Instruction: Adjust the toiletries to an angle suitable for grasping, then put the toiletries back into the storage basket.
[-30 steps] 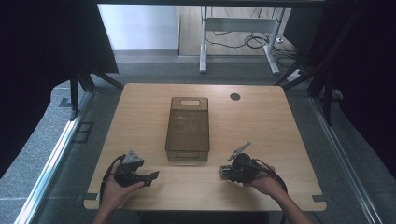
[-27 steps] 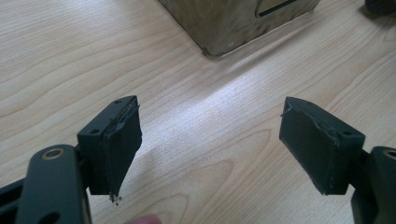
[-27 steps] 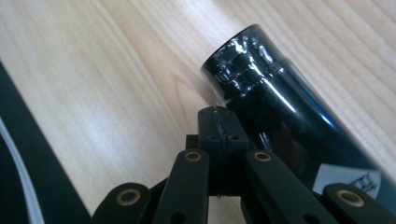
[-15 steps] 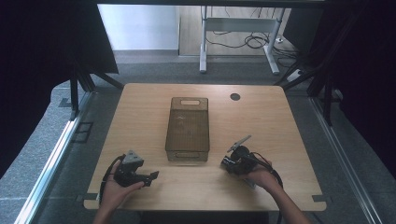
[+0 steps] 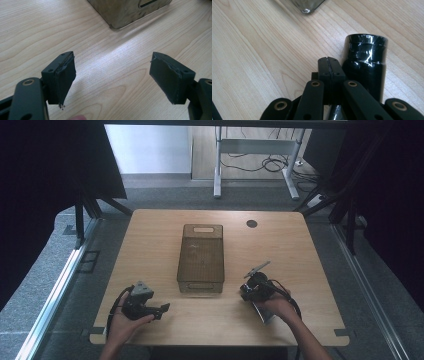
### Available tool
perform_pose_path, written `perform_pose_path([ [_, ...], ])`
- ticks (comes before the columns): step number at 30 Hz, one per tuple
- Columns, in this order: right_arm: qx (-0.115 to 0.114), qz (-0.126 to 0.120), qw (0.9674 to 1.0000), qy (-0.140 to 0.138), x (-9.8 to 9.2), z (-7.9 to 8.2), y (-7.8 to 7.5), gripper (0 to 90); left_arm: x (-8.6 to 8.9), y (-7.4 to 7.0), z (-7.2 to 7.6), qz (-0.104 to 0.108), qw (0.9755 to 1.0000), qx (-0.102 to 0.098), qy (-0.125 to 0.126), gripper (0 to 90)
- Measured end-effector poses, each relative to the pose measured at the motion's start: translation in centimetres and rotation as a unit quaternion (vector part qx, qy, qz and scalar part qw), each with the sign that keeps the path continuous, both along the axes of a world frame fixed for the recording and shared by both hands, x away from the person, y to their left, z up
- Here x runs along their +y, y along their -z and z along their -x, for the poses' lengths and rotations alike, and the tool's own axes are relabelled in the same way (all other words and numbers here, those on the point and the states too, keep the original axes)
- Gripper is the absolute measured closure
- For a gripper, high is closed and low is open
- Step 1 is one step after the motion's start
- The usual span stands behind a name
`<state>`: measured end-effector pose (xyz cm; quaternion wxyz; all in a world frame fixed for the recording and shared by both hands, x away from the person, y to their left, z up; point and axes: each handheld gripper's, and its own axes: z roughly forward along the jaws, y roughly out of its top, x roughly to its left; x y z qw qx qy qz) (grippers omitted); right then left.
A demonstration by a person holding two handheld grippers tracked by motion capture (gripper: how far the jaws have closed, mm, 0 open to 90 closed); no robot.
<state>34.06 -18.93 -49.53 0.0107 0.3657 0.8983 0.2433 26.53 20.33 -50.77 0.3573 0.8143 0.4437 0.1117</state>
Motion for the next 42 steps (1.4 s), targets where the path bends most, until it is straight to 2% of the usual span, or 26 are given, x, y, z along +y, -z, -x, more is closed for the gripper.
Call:
perform_pose_path([
  [5,-0.003,-0.008,1.0000,0.000,-0.1,0.4,-0.4,89.6,0.0,0.0,0.0,-0.002,1.0000,-0.001,0.003,21.2],
  [8,-0.016,-0.015,0.9998,-0.002,-0.4,0.9,-1.2,87.9,0.0,0.0,0.0,-0.002,1.0000,-0.001,0.003,21.2],
  [10,-0.023,-0.022,0.9995,0.001,-0.8,1.2,-2.0,79.5,0.0,-0.1,0.1,-0.001,1.0000,-0.002,0.004,21.2],
  [11,-0.023,-0.022,0.9995,0.001,-0.8,1.2,-2.0,79.5,0.0,-0.1,0.1,-0.001,1.0000,-0.003,0.005,21.2],
  [13,-0.034,-0.024,0.9991,0.009,-1.2,1.5,-2.5,67.8,-0.1,-0.2,0.1,0.000,1.0000,-0.004,0.005,21.2],
  [15,-0.046,-0.013,0.9983,0.035,-1.9,1.8,-3.1,55.3,-0.1,-0.2,0.1,0.001,1.0000,-0.004,0.006,21.2],
  [18,-0.049,-0.006,0.9976,0.048,-2.3,1.9,-3.3,51.1,-0.1,-0.1,0.0,0.001,1.0000,-0.002,0.006,21.2],
  [21,-0.044,0.014,0.9968,0.065,-2.9,1.8,-3.1,44.7,-0.1,0.0,0.0,0.000,1.0000,-0.001,0.006,21.2],
  [28,-0.030,0.045,0.9963,0.068,-2.7,1.2,-2.0,37.6,-0.1,-0.1,0.0,0.002,1.0000,-0.001,0.005,21.2],
  [33,-0.028,0.061,0.9952,0.071,-2.4,1.0,-1.7,33.7,-0.1,-0.1,0.0,0.004,1.0000,-0.003,0.004,21.2],
  [39,-0.018,0.075,0.9950,0.063,-1.9,0.9,-1.0,32.2,-0.2,0.0,0.0,0.002,1.0000,-0.001,0.005,21.1],
  [42,-0.014,0.091,0.9938,0.062,-1.6,0.8,-0.3,31.2,-0.3,0.0,0.0,0.002,1.0000,0.000,0.006,21.2],
])
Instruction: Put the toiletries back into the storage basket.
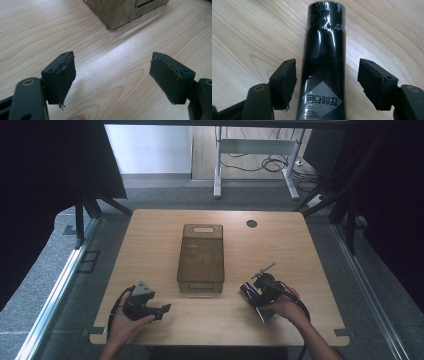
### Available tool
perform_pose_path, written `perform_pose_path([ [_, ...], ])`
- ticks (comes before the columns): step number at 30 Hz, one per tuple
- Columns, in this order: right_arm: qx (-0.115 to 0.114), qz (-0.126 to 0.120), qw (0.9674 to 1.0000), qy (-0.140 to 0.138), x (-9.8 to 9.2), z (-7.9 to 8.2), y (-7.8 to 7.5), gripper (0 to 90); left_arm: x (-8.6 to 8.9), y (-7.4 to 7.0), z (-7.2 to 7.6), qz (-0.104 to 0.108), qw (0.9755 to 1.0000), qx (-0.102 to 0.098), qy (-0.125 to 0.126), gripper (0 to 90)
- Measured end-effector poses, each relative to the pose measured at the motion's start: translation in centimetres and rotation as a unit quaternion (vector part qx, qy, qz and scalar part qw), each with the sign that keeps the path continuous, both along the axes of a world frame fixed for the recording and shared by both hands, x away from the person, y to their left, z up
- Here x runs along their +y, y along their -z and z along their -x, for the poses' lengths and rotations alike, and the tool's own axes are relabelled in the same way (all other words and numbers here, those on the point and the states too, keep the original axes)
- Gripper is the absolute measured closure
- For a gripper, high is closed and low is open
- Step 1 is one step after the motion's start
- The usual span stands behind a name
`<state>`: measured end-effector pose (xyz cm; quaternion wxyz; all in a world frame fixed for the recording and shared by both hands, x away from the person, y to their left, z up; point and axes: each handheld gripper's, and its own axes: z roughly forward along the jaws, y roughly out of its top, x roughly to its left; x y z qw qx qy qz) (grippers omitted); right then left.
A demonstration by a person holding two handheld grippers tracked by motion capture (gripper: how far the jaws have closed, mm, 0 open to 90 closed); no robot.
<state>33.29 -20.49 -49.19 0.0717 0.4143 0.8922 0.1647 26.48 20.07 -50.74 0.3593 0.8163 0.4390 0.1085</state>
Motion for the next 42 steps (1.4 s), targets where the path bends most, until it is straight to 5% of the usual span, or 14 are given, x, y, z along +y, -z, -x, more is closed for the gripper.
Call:
perform_pose_path([
  [9,0.012,0.040,0.9991,-0.011,0.8,-0.1,1.2,32.2,0.0,0.1,-0.1,-0.002,1.0000,0.002,0.002,21.1],
  [25,0.044,0.044,0.9981,0.005,0.9,-0.7,1.1,44.1,-0.2,0.0,0.0,-0.001,1.0000,0.000,0.003,21.1],
  [36,0.073,-0.022,0.9968,0.024,-0.2,-1.5,0.4,45.1,-0.1,0.1,0.0,-0.001,1.0000,0.001,0.001,21.2],
  [42,0.088,-0.060,0.9936,0.038,-1.1,-1.7,-0.2,45.6,-0.1,0.1,0.0,-0.002,1.0000,0.000,0.001,21.2],
])
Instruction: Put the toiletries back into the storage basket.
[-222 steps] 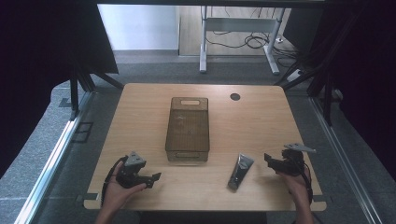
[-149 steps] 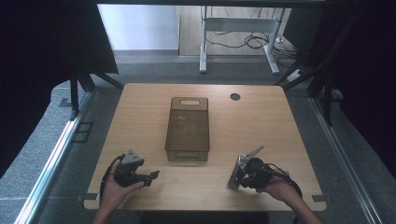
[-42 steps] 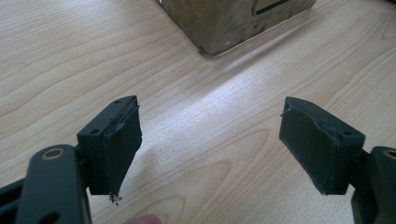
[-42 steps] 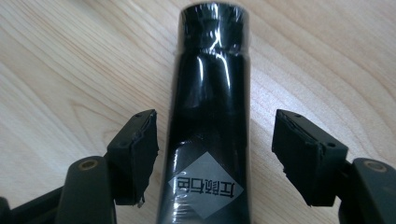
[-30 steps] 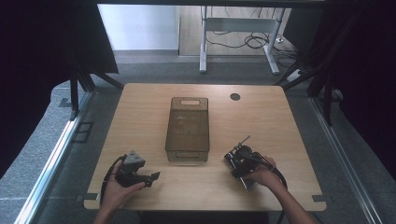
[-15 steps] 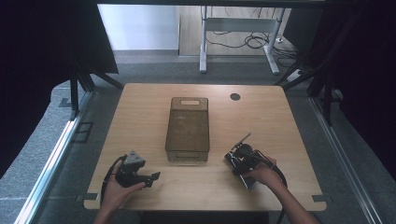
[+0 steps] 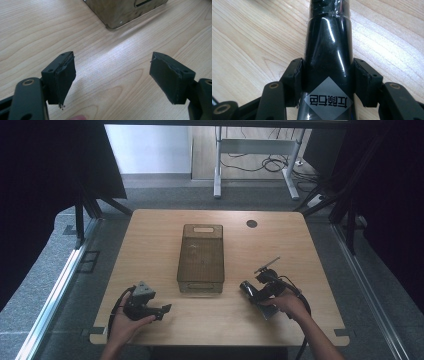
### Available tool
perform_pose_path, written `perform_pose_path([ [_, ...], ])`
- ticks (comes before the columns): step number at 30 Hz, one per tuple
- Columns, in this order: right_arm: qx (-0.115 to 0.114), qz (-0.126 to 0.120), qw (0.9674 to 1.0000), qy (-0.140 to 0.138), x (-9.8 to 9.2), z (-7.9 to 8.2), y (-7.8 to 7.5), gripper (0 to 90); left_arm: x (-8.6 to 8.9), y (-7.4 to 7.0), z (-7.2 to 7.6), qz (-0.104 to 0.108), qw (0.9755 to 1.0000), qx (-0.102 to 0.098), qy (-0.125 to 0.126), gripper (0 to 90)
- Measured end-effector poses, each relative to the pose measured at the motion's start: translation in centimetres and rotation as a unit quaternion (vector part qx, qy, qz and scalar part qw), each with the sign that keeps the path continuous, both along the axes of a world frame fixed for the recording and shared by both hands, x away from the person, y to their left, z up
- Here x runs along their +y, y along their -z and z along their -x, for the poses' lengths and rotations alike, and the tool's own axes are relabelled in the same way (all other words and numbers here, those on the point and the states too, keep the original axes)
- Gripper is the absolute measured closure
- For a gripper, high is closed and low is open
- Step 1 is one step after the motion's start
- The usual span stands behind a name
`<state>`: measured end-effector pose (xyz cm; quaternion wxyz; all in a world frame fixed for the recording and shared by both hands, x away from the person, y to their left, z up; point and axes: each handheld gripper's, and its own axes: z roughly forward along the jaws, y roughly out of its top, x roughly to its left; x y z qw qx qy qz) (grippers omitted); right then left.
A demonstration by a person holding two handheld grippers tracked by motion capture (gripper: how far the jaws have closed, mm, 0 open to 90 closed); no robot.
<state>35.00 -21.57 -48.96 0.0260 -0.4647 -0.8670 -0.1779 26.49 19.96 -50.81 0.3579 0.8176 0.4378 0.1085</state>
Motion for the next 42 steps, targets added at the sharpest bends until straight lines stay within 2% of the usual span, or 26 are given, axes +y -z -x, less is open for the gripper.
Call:
perform_pose_path([
  [7,-0.007,0.018,0.9998,-0.008,0.1,0.2,0.4,45.2,0.0,0.0,0.0,0.000,1.0000,0.001,-0.001,21.2],
  [10,-0.003,0.030,0.9994,-0.015,0.4,0.2,0.8,45.2,0.0,-0.1,0.0,0.001,1.0000,-0.001,0.001,21.1],
  [12,-0.002,0.029,0.9994,-0.017,0.5,0.2,0.9,45.4,0.1,-0.1,0.0,0.002,1.0000,-0.002,-0.001,21.2],
  [14,0.004,0.012,0.9999,-0.009,0.5,0.1,0.9,45.7,0.2,-0.1,0.0,0.001,1.0000,-0.001,-0.001,21.2],
  [18,0.008,-0.005,0.9999,-0.006,0.1,-0.1,0.8,46.2,0.2,0.0,0.0,0.000,1.0000,0.000,-0.002,21.2],
  [23,0.018,-0.038,0.9991,0.005,-0.4,-0.2,0.2,46.5,0.2,0.0,0.0,0.001,1.0000,0.000,-0.002,21.2],
  [32,0.011,-0.063,0.9978,0.014,-0.9,-0.3,-1.2,46.5,0.2,-0.1,0.0,0.002,1.0000,-0.001,-0.003,21.2],
  [37,0.000,-0.081,0.9966,0.016,-1.0,-0.6,-2.7,46.5,0.2,-0.1,0.0,0.003,1.0000,-0.002,-0.001,21.1],
  [42,-0.011,-0.106,0.9939,0.026,-0.9,-1.0,-4.3,46.5,0.2,-0.2,0.0,0.002,1.0000,-0.004,0.002,21.2],
])
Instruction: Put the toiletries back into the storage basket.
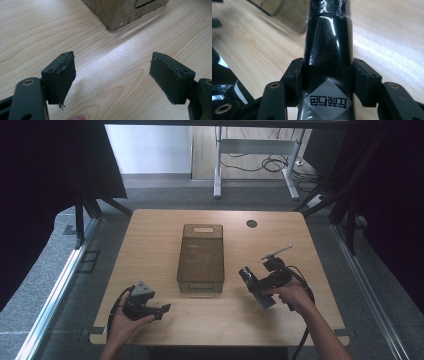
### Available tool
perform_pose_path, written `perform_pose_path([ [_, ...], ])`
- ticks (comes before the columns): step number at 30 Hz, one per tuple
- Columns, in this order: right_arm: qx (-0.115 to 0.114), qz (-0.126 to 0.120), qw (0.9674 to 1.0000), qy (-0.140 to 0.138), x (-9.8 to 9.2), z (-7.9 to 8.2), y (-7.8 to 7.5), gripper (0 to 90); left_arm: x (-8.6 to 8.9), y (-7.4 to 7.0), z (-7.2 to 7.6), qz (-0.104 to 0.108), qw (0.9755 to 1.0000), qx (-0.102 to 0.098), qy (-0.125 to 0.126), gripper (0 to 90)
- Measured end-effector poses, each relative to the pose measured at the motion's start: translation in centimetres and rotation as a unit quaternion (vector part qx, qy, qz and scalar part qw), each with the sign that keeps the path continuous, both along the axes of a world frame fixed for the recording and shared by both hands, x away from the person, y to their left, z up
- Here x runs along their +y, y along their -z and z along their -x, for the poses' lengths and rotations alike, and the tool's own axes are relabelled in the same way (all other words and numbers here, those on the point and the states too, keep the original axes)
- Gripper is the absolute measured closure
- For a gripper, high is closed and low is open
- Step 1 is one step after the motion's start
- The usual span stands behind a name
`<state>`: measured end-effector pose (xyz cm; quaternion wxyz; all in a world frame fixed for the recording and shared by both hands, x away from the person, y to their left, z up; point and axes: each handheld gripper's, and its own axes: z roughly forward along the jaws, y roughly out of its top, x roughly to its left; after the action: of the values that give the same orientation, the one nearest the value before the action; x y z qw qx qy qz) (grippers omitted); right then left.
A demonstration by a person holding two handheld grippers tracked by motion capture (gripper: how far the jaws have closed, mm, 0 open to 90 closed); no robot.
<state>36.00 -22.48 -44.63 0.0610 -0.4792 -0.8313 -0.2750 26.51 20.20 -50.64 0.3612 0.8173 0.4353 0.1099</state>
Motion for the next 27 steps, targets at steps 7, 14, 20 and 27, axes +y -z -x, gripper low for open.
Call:
perform_pose_path([
  [7,-0.004,-0.019,0.9998,-0.003,0.1,-0.7,-1.4,46.5,0.1,0.0,0.0,0.002,1.0000,0.000,-0.002,21.2],
  [14,-0.009,-0.026,0.9996,-0.001,0.6,-1.1,-2.1,46.4,0.0,0.0,0.0,0.001,1.0000,0.000,-0.001,21.2],
  [20,-0.011,-0.032,0.9994,0.003,0.9,-1.6,-2.7,46.4,0.0,0.0,0.0,0.001,1.0000,0.001,0.000,21.2],
  [27,-0.013,-0.037,0.9992,-0.003,1.7,-2.1,-3.5,46.4,0.0,0.0,0.0,0.001,1.0000,0.001,0.000,21.2],
])
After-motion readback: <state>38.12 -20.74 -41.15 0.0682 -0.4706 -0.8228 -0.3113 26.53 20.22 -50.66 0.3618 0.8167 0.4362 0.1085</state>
